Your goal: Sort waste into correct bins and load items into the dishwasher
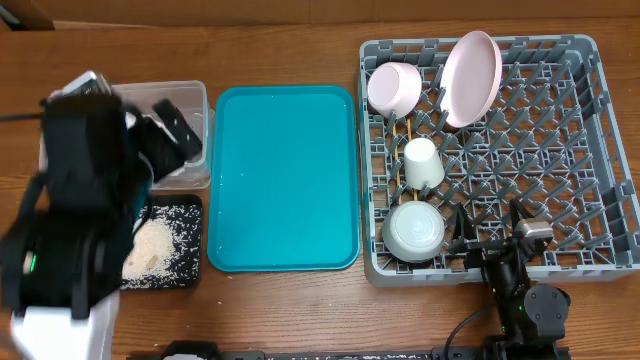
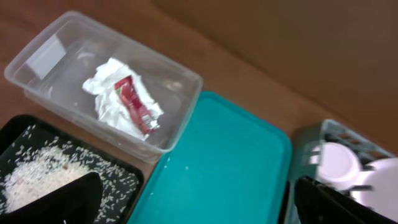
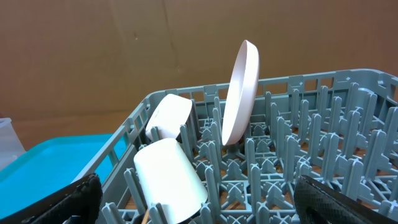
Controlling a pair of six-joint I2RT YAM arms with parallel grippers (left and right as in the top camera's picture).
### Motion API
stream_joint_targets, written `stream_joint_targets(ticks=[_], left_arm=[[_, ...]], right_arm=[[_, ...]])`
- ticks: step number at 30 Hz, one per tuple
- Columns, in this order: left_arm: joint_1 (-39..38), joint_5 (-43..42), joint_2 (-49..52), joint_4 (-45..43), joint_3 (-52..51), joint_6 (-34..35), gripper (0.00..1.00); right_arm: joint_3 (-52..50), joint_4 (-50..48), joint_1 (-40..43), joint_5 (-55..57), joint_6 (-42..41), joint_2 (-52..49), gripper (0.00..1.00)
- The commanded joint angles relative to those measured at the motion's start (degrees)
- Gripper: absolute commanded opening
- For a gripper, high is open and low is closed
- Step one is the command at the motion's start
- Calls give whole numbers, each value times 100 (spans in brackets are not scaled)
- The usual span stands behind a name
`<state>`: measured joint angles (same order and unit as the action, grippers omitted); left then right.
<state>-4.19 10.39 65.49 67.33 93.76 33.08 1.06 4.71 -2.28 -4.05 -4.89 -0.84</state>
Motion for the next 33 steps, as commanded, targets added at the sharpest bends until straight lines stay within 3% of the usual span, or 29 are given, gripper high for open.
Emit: stream_joint_targets(ticks=[1, 10, 17, 20, 24, 33], left_arm=[[-153, 153, -511, 66, 74, -50, 100], [-151, 55, -1692, 1405, -243, -85, 100], [-151, 44, -2914, 874, -1886, 120, 100], [-149, 26, -3462, -133, -2918, 144, 100], [-146, -122, -4212, -2347, -4538, 142, 100], [-72, -734, -5088, -6406, -7554, 116, 100]], right_arm=[[-61, -28, 22, 7, 24, 66, 100], [-61, -26, 22, 7, 24, 66, 100], [-61, -28, 22, 7, 24, 66, 100], [-61, -26, 22, 9, 24, 66, 100], [-61, -26, 22, 9, 24, 66, 100], [-61, -26, 22, 9, 24, 66, 100]])
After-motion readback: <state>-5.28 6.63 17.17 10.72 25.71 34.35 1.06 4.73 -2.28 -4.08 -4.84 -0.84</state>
